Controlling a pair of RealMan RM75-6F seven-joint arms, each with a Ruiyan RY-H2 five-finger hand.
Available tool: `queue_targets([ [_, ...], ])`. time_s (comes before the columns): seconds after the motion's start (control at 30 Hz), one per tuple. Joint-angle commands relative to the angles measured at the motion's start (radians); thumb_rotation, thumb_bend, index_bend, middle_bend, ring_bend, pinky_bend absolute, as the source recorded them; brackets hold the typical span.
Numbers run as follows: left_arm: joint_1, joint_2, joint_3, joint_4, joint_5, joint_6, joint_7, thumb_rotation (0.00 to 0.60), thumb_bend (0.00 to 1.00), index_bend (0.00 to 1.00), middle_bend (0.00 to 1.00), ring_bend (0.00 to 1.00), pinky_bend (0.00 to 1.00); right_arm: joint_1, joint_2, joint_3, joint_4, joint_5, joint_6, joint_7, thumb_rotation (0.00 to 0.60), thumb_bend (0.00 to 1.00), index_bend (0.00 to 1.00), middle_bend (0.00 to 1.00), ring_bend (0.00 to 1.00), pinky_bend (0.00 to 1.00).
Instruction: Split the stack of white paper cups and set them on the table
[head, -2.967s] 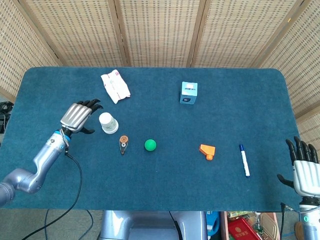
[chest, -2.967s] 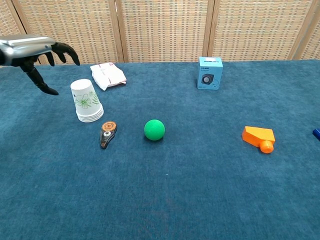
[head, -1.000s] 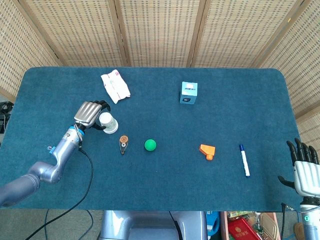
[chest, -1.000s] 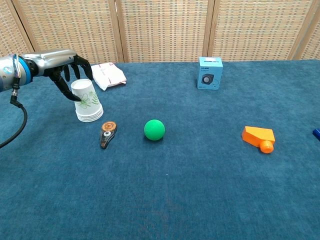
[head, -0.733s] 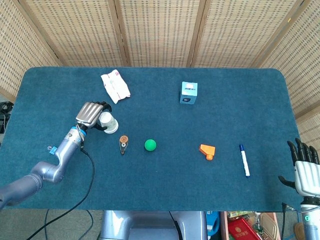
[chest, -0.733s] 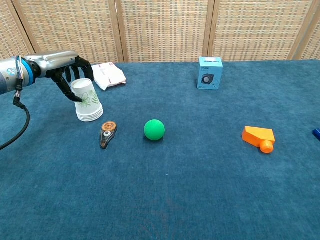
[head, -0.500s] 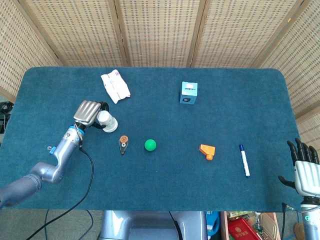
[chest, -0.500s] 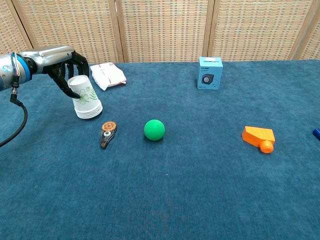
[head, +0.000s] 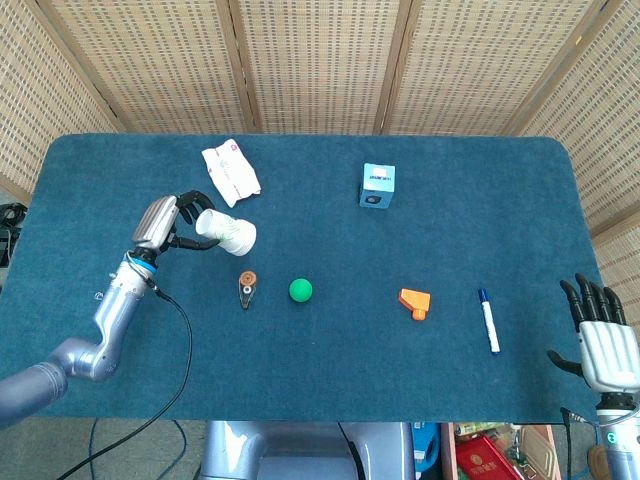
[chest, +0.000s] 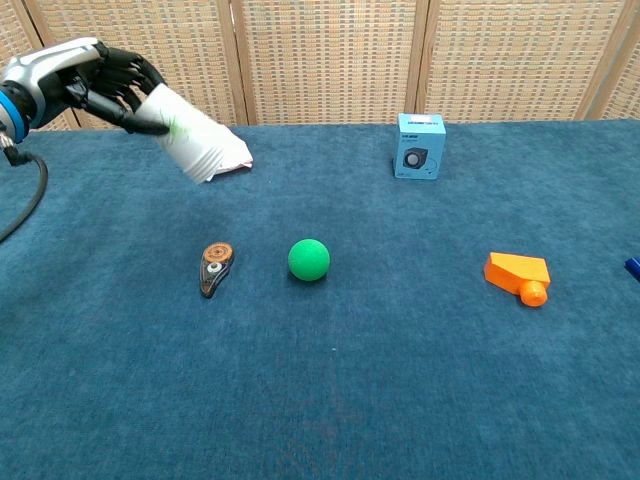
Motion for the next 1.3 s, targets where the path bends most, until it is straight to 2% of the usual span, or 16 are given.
queue_targets([
  [0.03, 0.069, 0.053, -0.079, -0.160, -0.012, -0.023, -0.433, 0.600, 0.08, 0.50, 0.50, 0.50, 0.50, 0.031, 0.010, -0.014, 0.082, -0.142, 0.056, 0.096, 0.600, 0.00, 0.04, 0.00, 0.00, 0.00],
  [0.17, 0.047, 0.010, -0.085, -0.171, 0.019, -0.025, -0.505, 0.600, 0.08, 0.52, 0.52, 0.51, 0.50, 0.089, 0.031, 0.004, 0.130, -0.265, 0.109, 0.143, 0.600, 0.00, 0.11, 0.00, 0.00, 0.00],
  [0.43, -0.002, -0.021, -0.087, -0.202, 0.058, -0.074, -0.584, 0.600, 0.08, 0.52, 0.52, 0.51, 0.50, 0.162, 0.044, 0.020, 0.148, -0.332, 0.108, 0.211, 0.600, 0.00, 0.21, 0.05, 0.00, 0.09],
  [0.6, -0.055, -0.063, -0.096, -0.208, 0.059, -0.114, -0.590, 0.600, 0.08, 0.52, 0.52, 0.51, 0.50, 0.228, 0.036, 0.038, 0.156, -0.359, 0.083, 0.233, 0.600, 0.00, 0.25, 0.08, 0.00, 0.12],
  [0.93, -0.132, -0.149, -0.113, -0.195, 0.017, -0.167, -0.559, 0.600, 0.08, 0.52, 0.52, 0.51, 0.50, 0.385, -0.001, 0.081, 0.138, -0.394, -0.006, 0.224, 0.600, 0.12, 0.35, 0.10, 0.00, 0.15],
  [1.3, -0.151, -0.204, -0.117, -0.153, -0.030, -0.210, -0.567, 0.600, 0.08, 0.52, 0.52, 0.51, 0.50, 0.503, -0.079, 0.110, 0.138, -0.440, -0.021, 0.209, 0.600, 0.21, 0.42, 0.12, 0.01, 0.18],
])
